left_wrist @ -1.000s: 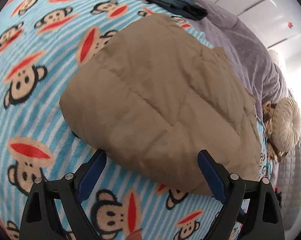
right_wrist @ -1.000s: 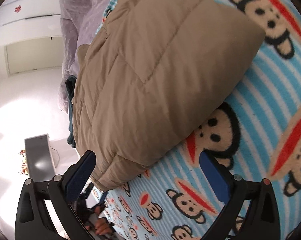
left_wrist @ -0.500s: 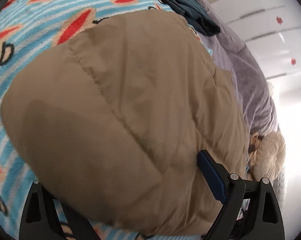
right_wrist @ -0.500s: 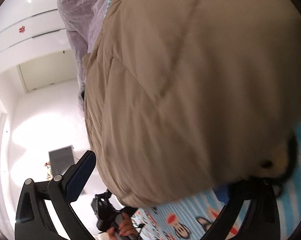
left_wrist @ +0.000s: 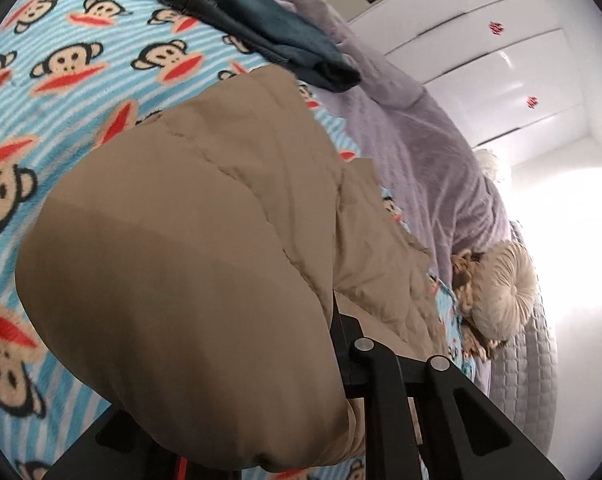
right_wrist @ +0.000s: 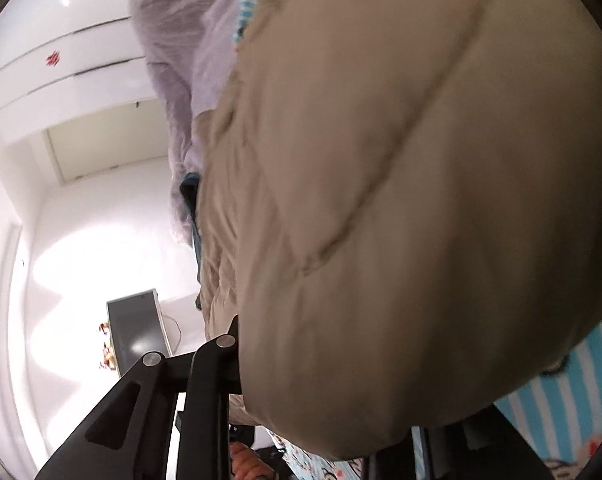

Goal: Fold large clothes
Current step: 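Grasp the bundle edge with both tools and fold it over again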

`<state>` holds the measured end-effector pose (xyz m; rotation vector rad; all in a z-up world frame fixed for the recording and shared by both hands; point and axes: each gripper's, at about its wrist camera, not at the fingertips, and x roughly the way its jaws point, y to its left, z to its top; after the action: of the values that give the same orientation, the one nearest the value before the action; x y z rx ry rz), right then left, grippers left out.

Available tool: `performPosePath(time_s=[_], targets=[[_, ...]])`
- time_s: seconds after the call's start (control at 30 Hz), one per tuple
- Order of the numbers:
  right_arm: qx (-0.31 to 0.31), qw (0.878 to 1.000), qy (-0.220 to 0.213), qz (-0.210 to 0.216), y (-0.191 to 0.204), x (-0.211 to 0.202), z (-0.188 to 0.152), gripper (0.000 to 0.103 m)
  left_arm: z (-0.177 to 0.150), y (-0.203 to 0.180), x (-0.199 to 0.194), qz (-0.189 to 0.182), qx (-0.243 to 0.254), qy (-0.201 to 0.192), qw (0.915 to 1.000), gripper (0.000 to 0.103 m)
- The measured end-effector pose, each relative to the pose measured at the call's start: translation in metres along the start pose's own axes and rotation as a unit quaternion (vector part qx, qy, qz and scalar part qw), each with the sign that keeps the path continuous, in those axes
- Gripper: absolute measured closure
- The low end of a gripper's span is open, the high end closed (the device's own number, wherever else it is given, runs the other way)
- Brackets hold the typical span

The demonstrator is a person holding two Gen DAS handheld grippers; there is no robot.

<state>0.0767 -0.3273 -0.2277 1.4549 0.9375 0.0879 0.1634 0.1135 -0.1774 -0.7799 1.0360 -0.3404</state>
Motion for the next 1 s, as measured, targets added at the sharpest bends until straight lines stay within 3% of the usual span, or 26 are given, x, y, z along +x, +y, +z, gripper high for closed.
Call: performPosePath(time_s=[0.17, 0.4, 0.67, 0.77, 0.83, 1.0], targets=[[-0.015, 1.0, 0.018, -0.007, -0.002, -0.025, -0.023, 0.077, -0.025, 0.001, -0.035, -0.007, 0.015, 0.021, 0.9996, 0.084], [-0.009, 0.999, 0.042, -0.017, -0.034, -0.073, -0.07, 0.077, -0.085, 0.036, -0.083, 0.003, 0.004, 0.073, 0.9973, 0.084], [0.031, 0.998, 0.037, -0.046, -0.089, -0.093, -0.11, 0.073, -0.133, 0.08, -0.091, 0.047, -0.03, 0.114, 0.9919, 0.083], [0.054, 0.996, 0.036, -0.056, -0.104, -0.091, -0.106, 0.068, -0.138, 0.083, -0.091, 0.078, -0.036, 0.117, 0.9894, 0.07], [0.051, 0.996, 0.039, -0.063, -0.102, -0.092, -0.104, 0.064, -0.138, 0.08, -0.094, 0.114, -0.025, 0.118, 0.9861, 0.048], [0.041, 0.993, 0.05, -0.104, -0.092, -0.101, -0.105, 0.049, -0.142, 0.076, -0.11, 0.164, -0.004, 0.121, 0.9791, 0.044]])
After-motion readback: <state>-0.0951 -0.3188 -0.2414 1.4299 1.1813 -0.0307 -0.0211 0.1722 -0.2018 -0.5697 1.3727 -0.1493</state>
